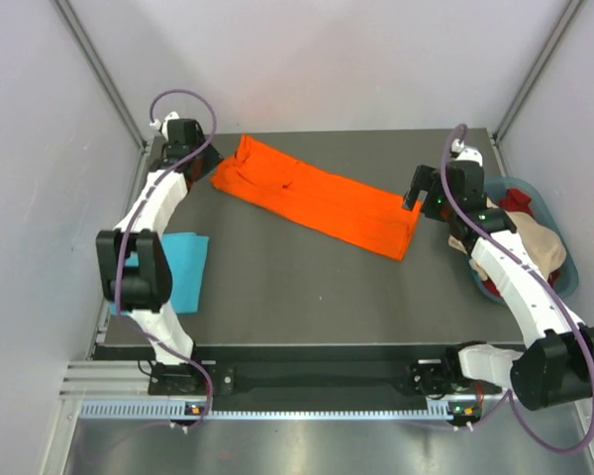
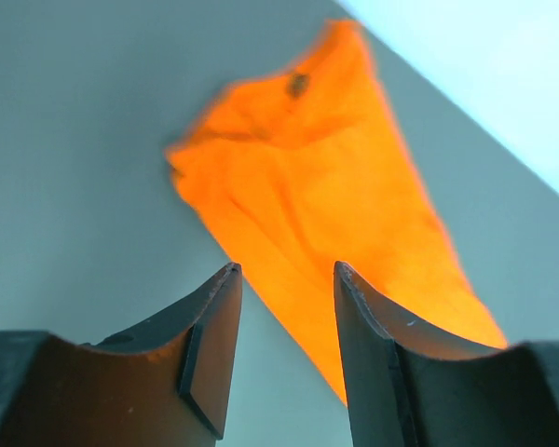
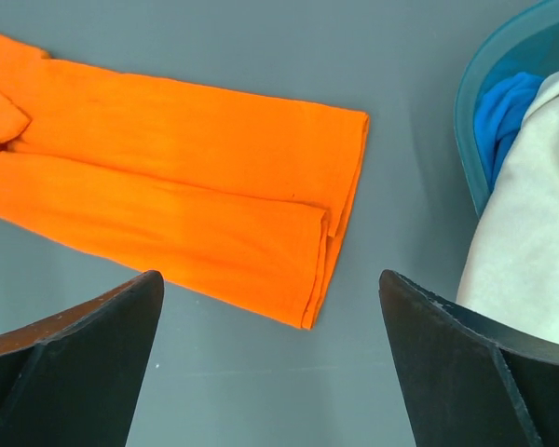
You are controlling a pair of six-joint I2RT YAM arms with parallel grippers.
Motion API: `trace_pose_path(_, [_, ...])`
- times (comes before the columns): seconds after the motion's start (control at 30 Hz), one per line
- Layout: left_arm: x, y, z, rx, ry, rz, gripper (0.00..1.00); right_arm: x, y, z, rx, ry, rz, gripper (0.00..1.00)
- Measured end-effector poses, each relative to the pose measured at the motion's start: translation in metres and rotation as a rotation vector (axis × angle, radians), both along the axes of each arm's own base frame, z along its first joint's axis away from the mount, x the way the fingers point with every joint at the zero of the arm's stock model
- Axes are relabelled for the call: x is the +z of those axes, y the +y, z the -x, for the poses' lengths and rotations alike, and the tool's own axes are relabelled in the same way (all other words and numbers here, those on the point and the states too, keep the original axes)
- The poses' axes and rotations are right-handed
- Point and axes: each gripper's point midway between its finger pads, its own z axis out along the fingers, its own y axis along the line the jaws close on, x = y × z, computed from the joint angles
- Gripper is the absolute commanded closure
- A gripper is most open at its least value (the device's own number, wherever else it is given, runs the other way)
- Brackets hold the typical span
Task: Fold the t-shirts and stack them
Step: Fold the tshirt
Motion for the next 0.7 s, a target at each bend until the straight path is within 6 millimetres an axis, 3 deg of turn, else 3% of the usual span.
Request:
trace_pose_path(0.07, [0.021,-0.022,0.019,-0.023,-0.047,0.031,0.52,0.007,0.0,0.006,0.01,-0.011,0.0,0.0])
trace_pose_path(0.17, [0.032,-0.088,0.045,-0.122,-0.084,0.097,0.54,0.023,0.0,0.014,0.022,-0.042,-0.009,0.0])
trace_pose_path(0.27, [0.01,-0.16,0.076,-0.239,-0.038,0.169,0.55,0.051,-0.001,0.025,0.023,-0.128,-0.038,0.0])
trace_pose_path(0.33, [-0.014,-0.201,0.107,-0.303,0.03,0.201,0.55,0.075,-0.002,0.035,0.021,-0.209,-0.063,0.0])
trace_pose_path(0.43, [-0.032,-0.249,0.143,-0.373,0.091,0.225,0.54,0.1,-0.004,0.049,0.026,-0.292,-0.082,0.0])
trace_pose_path(0.57, [-0.044,-0.313,0.177,-0.449,0.101,0.26,0.53,0.107,-0.009,0.059,0.016,-0.312,-0.078,0.0])
trace_pose_path(0.7, [-0.078,-0.366,0.205,-0.478,0.168,0.299,0.53,0.102,-0.009,0.065,0.02,-0.277,-0.076,0.0])
